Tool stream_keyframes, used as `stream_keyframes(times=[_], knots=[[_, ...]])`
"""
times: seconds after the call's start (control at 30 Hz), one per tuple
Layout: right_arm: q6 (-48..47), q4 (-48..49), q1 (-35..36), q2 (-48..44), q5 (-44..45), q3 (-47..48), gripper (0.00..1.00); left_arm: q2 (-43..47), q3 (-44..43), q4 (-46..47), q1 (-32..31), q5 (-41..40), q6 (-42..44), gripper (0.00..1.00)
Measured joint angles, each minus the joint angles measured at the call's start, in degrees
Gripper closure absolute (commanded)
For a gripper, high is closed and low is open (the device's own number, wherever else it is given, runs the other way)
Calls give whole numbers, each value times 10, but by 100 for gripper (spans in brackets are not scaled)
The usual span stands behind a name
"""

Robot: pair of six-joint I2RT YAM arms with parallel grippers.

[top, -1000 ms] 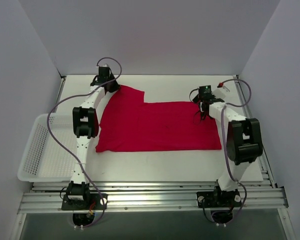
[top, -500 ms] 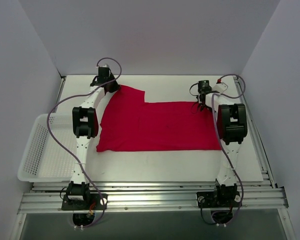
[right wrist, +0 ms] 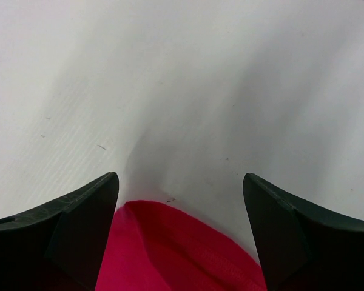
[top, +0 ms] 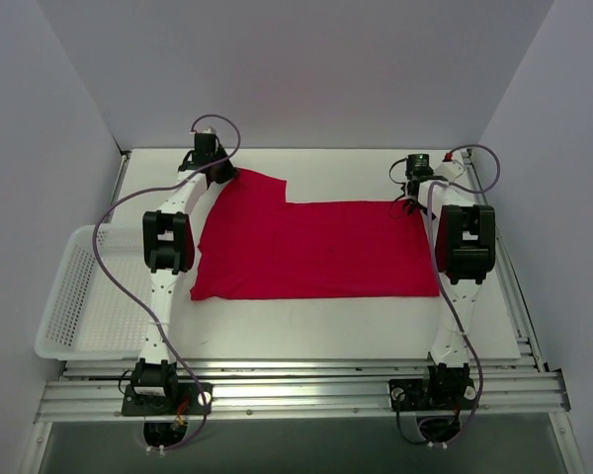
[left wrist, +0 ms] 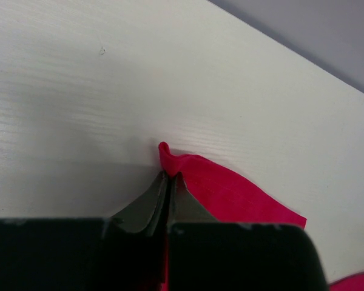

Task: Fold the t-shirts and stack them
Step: Grap the side of the flattened tshirt furthest away from the robot with both arms

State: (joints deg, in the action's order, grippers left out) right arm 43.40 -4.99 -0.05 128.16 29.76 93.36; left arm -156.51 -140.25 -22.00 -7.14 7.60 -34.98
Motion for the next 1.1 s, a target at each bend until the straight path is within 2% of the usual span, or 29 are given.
stream_keyframes(times=[0.23, 0.33, 0.63, 0.67, 0.73, 0.77, 0.83, 0.9, 1.1], knots=[[-2, 6, 6, 15, -16, 11, 23, 1, 1, 0, 0, 0, 0, 98], [-3, 10, 13, 21, -16, 21, 28, 1, 1, 0, 0, 0, 0, 98], [-9, 15, 26, 29, -30, 32, 54, 1, 2, 1, 0, 0, -2, 98], [-10, 16, 26, 29, -31, 32, 65, 1, 2, 1, 0, 0, -2, 98], [-11, 15, 26, 29, -33, 32, 70, 1, 2, 1, 0, 0, -2, 98], [-11, 15, 26, 30, -34, 32, 78, 1, 2, 1, 0, 0, -2, 98], [-12, 15, 26, 30, -35, 32, 83, 1, 2, 1, 0, 0, -2, 98], [-12, 14, 26, 30, -37, 32, 97, 1, 2, 1, 0, 0, -2, 98], [-10, 14, 23, 31, -37, 32, 100, 1, 2, 2, 0, 0, -3, 98]])
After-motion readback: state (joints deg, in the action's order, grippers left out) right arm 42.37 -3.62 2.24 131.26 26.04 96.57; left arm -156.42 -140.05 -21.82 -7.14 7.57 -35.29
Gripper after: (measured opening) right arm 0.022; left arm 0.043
